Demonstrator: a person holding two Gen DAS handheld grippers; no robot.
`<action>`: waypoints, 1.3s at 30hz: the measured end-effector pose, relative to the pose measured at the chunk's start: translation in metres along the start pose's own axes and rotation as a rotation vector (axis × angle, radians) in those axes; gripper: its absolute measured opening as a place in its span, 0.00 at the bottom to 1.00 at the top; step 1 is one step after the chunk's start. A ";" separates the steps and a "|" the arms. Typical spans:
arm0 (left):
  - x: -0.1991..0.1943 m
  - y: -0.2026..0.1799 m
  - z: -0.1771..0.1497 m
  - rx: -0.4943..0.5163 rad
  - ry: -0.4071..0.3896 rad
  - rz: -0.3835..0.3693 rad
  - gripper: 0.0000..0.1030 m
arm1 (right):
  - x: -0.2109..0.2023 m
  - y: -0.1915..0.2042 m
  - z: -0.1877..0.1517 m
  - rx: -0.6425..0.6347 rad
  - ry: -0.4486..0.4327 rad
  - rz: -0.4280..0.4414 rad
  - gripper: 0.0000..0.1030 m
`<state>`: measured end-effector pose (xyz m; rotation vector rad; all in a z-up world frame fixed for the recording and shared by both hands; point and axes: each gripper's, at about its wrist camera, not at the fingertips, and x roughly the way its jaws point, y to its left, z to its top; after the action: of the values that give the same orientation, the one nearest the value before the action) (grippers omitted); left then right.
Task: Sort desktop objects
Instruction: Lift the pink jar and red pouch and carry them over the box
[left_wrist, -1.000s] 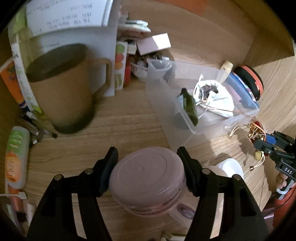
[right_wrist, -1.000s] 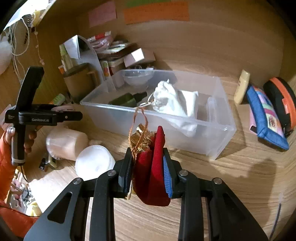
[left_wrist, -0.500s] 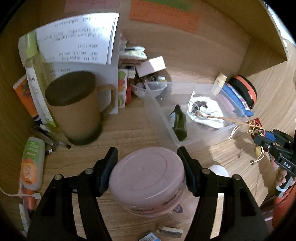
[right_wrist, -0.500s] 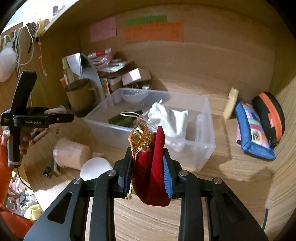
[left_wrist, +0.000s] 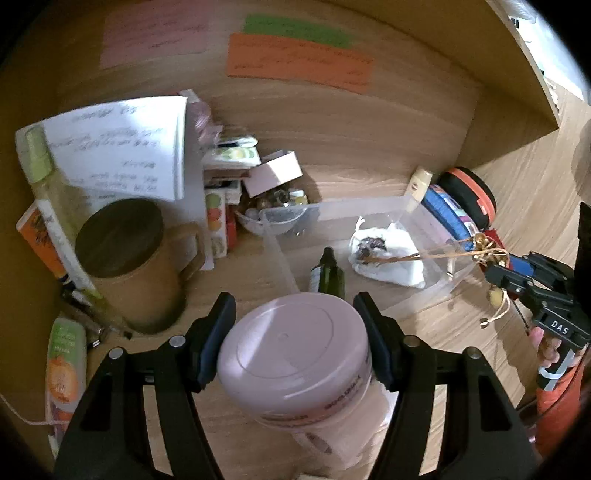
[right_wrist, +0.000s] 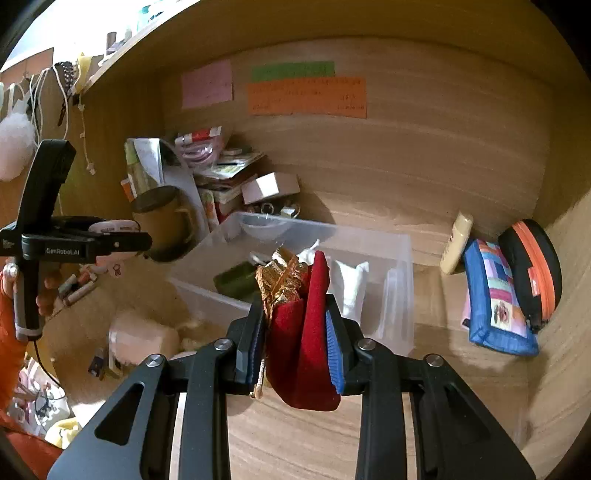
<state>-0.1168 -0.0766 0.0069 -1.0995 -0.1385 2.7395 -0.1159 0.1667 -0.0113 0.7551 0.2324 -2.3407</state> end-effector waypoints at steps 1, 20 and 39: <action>0.001 -0.001 0.002 0.001 0.001 -0.007 0.63 | 0.003 -0.001 0.002 0.010 0.002 0.000 0.26; 0.037 -0.019 0.039 0.048 0.024 -0.047 0.63 | 0.052 0.008 0.039 0.031 0.009 0.055 0.26; 0.108 -0.014 0.057 0.060 0.106 -0.006 0.63 | 0.118 0.013 0.050 -0.010 0.114 0.059 0.26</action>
<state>-0.2313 -0.0413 -0.0227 -1.2230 -0.0445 2.6544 -0.2033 0.0760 -0.0383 0.8800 0.2678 -2.2423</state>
